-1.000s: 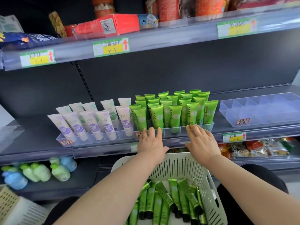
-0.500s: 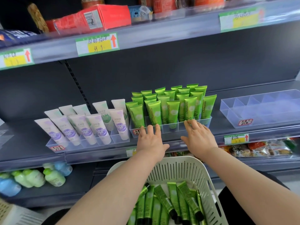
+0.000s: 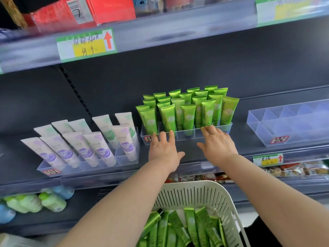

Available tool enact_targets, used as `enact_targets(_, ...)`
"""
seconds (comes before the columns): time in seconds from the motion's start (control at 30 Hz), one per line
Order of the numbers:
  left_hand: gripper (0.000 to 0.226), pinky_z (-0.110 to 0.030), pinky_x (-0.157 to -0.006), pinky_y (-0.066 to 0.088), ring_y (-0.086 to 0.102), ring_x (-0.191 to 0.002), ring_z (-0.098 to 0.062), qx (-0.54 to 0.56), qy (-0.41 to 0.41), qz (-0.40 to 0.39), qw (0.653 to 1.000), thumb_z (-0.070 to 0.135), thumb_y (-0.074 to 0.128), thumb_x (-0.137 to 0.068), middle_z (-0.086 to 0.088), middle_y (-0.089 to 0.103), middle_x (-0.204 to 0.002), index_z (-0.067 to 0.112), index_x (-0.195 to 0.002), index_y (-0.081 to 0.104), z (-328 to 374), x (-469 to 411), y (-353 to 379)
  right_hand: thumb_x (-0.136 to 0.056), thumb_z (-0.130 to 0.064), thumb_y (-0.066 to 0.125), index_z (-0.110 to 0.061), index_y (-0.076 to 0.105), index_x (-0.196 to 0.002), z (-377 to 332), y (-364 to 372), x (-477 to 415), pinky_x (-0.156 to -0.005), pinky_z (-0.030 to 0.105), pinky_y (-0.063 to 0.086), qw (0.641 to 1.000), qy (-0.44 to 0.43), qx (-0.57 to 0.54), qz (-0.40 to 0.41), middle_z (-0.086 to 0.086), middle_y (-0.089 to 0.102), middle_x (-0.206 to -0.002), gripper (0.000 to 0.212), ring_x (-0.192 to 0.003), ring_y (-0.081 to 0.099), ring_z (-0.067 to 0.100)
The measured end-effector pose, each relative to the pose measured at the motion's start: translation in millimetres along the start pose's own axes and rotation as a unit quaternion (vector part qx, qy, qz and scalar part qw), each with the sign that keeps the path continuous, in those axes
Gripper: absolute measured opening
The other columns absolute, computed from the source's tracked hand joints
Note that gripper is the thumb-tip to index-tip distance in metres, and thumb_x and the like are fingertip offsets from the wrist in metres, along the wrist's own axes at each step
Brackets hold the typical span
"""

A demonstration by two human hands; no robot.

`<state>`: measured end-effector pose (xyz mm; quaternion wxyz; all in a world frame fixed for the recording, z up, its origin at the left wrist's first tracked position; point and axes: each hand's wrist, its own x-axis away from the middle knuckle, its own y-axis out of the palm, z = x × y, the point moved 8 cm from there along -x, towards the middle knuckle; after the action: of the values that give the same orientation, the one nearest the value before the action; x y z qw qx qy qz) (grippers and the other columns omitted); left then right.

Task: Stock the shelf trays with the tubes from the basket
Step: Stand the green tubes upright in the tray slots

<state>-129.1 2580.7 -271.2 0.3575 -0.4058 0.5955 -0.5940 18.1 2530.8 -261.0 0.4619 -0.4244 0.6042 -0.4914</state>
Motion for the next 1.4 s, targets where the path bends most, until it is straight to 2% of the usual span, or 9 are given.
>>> enact_targets(0.73, 0.086, -0.045, -0.117, 0.019, 0.007, -0.144, -0.039, 0.015, -0.004, 0.018, 1.0, 0.061, 0.044, -0.093, -0.012, 0.014, -0.153, 0.019, -0.155, 0.003, -4.8, -57.8, -2.2, -0.096, -0.044, 0.046, -0.013, 0.032, -0.143, 9.6, 11.3, -58.3, -0.102, 0.036, 0.034, 1.0, 0.021, -0.022, 0.0, 0.003, 0.04, -0.137, 0.058, -0.127, 0.04, 0.026)
enact_targets(0.9, 0.084, -0.044, -0.117, 0.018, 0.003, -0.146, -0.037, 0.03, -0.013, 0.005, 0.999, 0.059, 0.043, -0.094, -0.012, 0.01, -0.155, 0.02, -0.155, 0.001, -4.9, -56.8, -1.9, -0.096, -0.043, 0.045, -0.012, 0.025, -0.147, 8.3, 11.0, -56.1, -0.109, 0.036, 0.027, 1.0, 0.007, -0.019, -0.007, 0.003, 0.032, -0.144, 0.062, -0.131, 0.036, 0.024)
enact_targets(1.07, 0.078, -0.043, -0.117, 0.017, 0.006, -0.146, -0.034, 0.075, -0.005, -0.016, 0.997, 0.053, 0.043, -0.097, -0.012, 0.001, -0.158, 0.02, -0.155, 0.003, 9.2, -47.6, -5.4, -0.097, -0.039, 0.044, -0.011, 0.028, -0.146, 25.6, 11.4, -36.5, -0.114, 0.037, 0.022, 1.0, 0.006, -0.017, -0.014, 0.003, 0.026, -0.151, 0.058, -0.139, 0.029, 0.023)
enact_targets(1.27, 0.071, -0.041, -0.117, 0.017, 0.011, -0.146, -0.032, 0.086, 0.056, -0.016, 0.995, 0.043, 0.044, -0.099, -0.013, 0.013, -0.158, 0.014, -0.154, 0.009, 53.7, -30.8, -12.4, -0.099, -0.04, 0.038, -0.012, 0.019, -0.149, 84.4, 0.1, 0.8, -0.116, 0.044, 0.014, 0.993, 0.091, 0.067, -0.019, 0.008, 0.007, -0.158, 0.06, -0.147, 0.0, 0.024)
enact_targets(1.33, 0.065, -0.04, -0.116, 0.021, 0.018, -0.143, -0.031, 0.092, 0.077, -0.01, 0.993, 0.035, 0.047, -0.099, -0.013, 0.023, -0.155, 0.009, -0.151, 0.017, 66.4, -28.2, -15.9, -0.098, -0.04, 0.036, -0.01, 0.018, -0.148, 100.5, -3.7, 10.6, -0.115, 0.046, 0.015, 0.987, 0.125, 0.097, -0.024, 0.009, 0.005, -0.158, 0.061, -0.147, -0.001, 0.026)
enact_targets(1.4, 0.057, -0.038, -0.113, 0.025, 0.026, -0.139, -0.029, 0.097, 0.101, -0.003, 0.99, 0.026, 0.048, -0.099, -0.012, 0.032, -0.149, 0.007, -0.147, 0.024, 79.8, -22.5, -21.6, -0.096, -0.04, 0.038, -0.01, 0.021, -0.145, 115.7, -8.2, 22.9, -0.112, 0.048, 0.021, 0.978, 0.168, 0.116, -0.032, 0.011, 0.011, -0.155, 0.06, -0.145, 0.007, 0.028)
